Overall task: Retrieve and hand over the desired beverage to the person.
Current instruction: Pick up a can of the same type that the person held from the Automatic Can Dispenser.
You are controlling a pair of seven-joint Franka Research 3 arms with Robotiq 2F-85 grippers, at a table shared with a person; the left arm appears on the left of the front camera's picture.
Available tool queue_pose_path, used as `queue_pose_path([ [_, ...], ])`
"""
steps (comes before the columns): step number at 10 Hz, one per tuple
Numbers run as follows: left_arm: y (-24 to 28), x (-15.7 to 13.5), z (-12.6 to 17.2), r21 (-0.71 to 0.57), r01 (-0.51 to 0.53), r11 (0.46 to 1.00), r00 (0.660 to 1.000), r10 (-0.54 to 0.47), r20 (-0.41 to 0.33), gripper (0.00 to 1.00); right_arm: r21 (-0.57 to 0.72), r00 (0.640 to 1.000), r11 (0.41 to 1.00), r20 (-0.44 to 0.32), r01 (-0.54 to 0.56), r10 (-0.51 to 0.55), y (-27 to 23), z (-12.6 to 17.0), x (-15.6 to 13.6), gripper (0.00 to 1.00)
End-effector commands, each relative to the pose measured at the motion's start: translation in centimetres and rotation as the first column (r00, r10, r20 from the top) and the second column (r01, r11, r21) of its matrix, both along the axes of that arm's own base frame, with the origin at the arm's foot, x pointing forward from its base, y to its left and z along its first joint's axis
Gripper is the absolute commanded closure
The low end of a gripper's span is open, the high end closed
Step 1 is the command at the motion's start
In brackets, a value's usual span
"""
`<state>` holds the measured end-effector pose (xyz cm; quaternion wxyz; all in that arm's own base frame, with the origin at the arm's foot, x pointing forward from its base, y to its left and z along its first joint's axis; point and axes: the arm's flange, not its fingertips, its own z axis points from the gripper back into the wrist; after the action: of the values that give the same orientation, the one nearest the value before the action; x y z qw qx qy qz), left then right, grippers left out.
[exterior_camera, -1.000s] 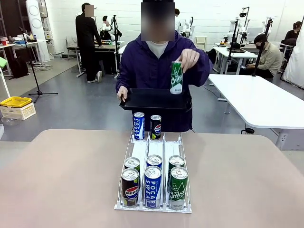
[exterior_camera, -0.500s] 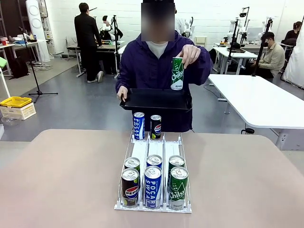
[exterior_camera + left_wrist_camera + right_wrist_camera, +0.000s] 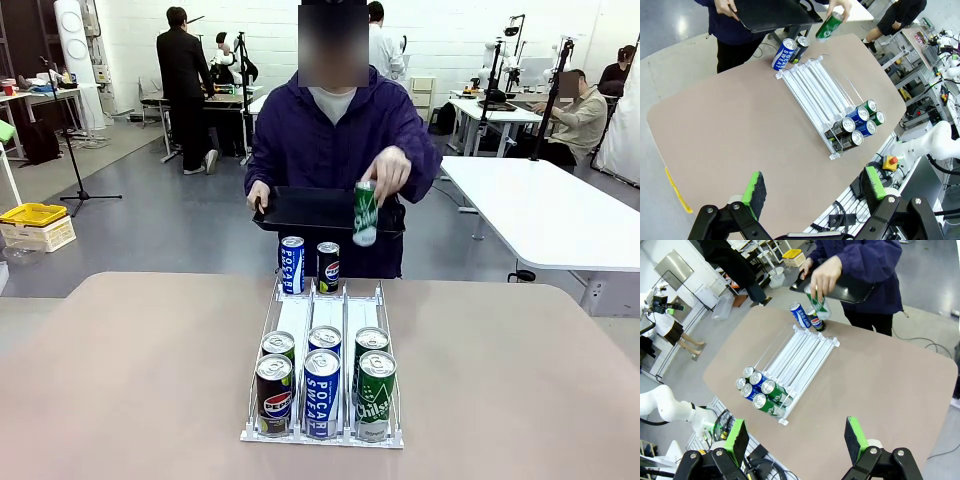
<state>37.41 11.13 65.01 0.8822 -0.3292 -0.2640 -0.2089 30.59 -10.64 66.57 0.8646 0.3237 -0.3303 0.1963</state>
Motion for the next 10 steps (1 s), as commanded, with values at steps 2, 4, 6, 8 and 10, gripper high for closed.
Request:
queue_pose_path([
  [2,0.12,0.03,0.12,-0.013,0.011,1.0,1.0,-0.011,0.009,0.0,0.023,1.0,1.0,0.013,-0.02,0.02,0.07,0.11,0.24,0.0],
  [4,0.12,0.03,0.12,-0.013,0.011,1.0,1.0,-0.011,0.009,0.0,0.023,1.0,1.0,0.013,-0.02,0.02,0.07,0.11,0.24,0.0],
  [6,0.12,0.03,0.12,-0.013,0.011,1.0,1.0,-0.011,0.009,0.0,0.023,1.0,1.0,0.013,-0.02,0.02,0.07,0.11,0.24,0.0],
  [8,0.12,0.03,0.12,-0.013,0.011,1.0,1.0,-0.011,0.009,0.0,0.023,1.0,1.0,0.013,-0.02,0.02,0.07,0.11,0.24,0.0],
  [10,0.12,0.03,0.12,-0.013,0.011,1.0,1.0,-0.011,0.009,0.0,0.023,1.0,1.0,0.013,-0.02,0.02,0.07,0.11,0.24,0.0],
])
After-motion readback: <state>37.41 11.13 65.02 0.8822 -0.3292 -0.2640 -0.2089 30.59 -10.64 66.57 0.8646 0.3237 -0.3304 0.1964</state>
